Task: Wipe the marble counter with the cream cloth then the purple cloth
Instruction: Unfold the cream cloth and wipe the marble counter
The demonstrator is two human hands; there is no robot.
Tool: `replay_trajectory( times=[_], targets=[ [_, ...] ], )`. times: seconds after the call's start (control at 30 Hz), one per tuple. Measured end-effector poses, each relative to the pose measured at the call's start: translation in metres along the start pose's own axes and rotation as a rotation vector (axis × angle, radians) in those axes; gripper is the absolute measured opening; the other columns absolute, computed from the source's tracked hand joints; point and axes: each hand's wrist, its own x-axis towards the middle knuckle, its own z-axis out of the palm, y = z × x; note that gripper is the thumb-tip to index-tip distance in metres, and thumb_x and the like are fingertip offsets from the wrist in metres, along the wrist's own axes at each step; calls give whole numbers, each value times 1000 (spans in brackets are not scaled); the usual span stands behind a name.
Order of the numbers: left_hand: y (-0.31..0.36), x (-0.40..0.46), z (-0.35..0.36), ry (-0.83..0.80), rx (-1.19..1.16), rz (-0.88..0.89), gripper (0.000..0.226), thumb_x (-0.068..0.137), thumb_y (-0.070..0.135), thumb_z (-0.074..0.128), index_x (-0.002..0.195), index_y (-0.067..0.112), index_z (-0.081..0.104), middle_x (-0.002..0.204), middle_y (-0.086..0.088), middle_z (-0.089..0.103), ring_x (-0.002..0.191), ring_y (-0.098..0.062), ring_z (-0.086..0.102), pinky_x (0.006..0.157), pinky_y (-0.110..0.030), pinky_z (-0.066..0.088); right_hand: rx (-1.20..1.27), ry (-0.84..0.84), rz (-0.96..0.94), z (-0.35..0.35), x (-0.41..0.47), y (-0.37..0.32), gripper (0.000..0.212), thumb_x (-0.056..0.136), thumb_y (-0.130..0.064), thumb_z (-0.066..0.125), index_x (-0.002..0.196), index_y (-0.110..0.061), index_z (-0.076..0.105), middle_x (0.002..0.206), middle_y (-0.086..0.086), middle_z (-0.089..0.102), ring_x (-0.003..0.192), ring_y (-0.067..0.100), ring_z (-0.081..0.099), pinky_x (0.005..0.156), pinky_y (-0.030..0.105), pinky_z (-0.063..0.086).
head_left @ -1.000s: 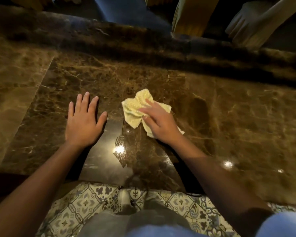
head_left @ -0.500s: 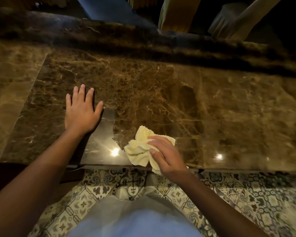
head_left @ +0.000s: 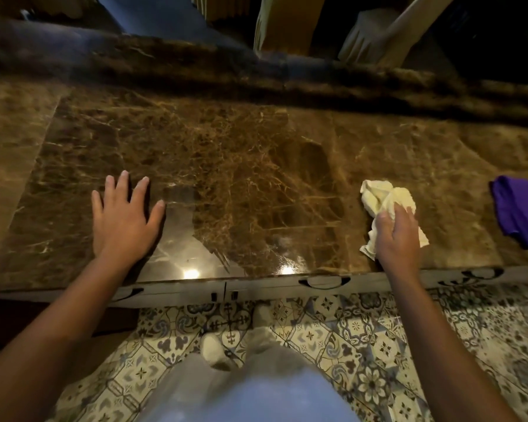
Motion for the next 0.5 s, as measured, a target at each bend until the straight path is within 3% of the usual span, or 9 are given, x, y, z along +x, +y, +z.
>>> replay_trajectory(
  times=[0.13, 0.37, 0.5],
  targets=[
    [2, -1, -4, -1, -12, 13, 61, 105, 47, 45, 155, 14, 40, 167, -21, 27, 156, -39, 16, 123, -58, 9, -103, -61, -98, 13, -17, -14, 58, 103, -40, 37, 150, -8, 49, 159, 18, 46, 156, 35, 23, 126, 55, 18],
    [-6, 0, -4, -56, -11, 54, 63, 105, 50, 40, 157, 14, 37, 168, -21, 24, 157, -40, 13, 124, -58, 7, -174, -195, -331, 60, -86, -64, 51, 107, -44, 34, 155, -28, 39, 168, 6, 33, 159, 24, 10, 127, 53, 13],
    [-33, -5, -8, -44, 22, 95, 70, 102, 60, 39, 156, 15, 36, 169, -19, 20, 157, -39, 11, 124, -57, 10, -199, -268, -531, 90, -125, -111, 51, 108, -41, 34, 156, -25, 40, 169, 7, 32, 160, 28, 11, 128, 53, 14]
  ],
)
